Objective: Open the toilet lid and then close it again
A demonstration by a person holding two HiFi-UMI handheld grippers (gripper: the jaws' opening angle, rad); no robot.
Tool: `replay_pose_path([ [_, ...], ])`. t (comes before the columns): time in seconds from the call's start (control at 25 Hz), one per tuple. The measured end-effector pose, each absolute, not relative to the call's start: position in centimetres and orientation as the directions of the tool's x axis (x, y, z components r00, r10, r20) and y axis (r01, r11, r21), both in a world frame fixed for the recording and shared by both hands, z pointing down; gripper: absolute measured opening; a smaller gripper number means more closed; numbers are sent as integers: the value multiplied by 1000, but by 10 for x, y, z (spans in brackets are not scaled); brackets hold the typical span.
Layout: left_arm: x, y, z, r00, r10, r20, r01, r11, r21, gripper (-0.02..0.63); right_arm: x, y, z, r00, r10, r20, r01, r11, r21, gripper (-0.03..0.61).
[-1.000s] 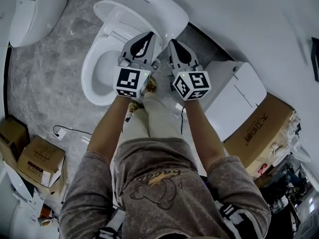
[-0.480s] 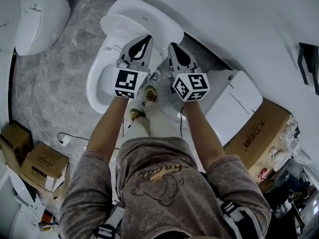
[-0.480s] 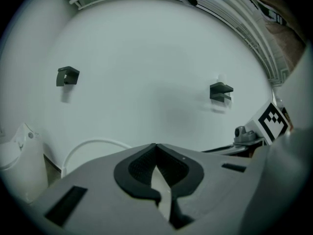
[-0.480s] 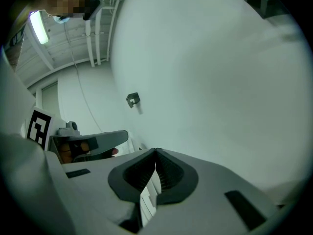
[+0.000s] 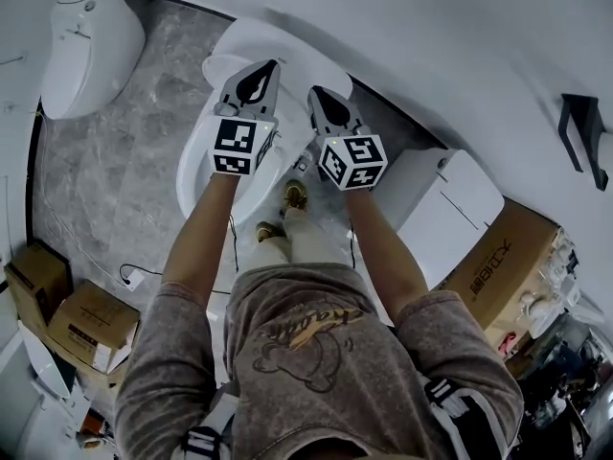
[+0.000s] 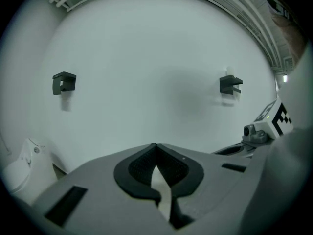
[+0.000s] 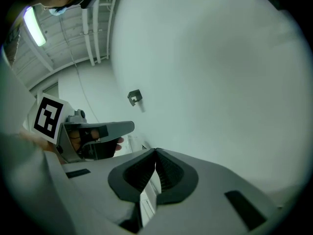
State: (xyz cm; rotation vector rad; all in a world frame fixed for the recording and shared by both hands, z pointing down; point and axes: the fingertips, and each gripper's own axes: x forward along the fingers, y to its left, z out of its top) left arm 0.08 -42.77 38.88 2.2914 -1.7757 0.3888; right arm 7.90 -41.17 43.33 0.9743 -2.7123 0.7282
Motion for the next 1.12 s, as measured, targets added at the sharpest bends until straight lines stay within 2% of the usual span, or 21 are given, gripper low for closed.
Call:
replay_pose_path([
  [0.28, -5, -423, 401, 260, -879, 401, -956, -292, -20, 8, 68, -407, 437, -780, -543, 311, -626, 664, -409, 26],
  [0.68, -9, -417, 402, 321, -812, 487, -934, -357, 19, 8, 58, -400, 443, -751, -565, 341, -659, 611, -439, 26],
  [1.0, -13, -394, 399, 341, -800, 494, -927, -374, 34, 8, 50, -376, 434, -751, -560, 349, -660, 632, -405, 26],
  [1.12, -17, -380, 419, 333, -740, 585, -919, -393, 26, 8, 48, -371, 433, -717, -599, 355, -697, 623, -356, 25],
])
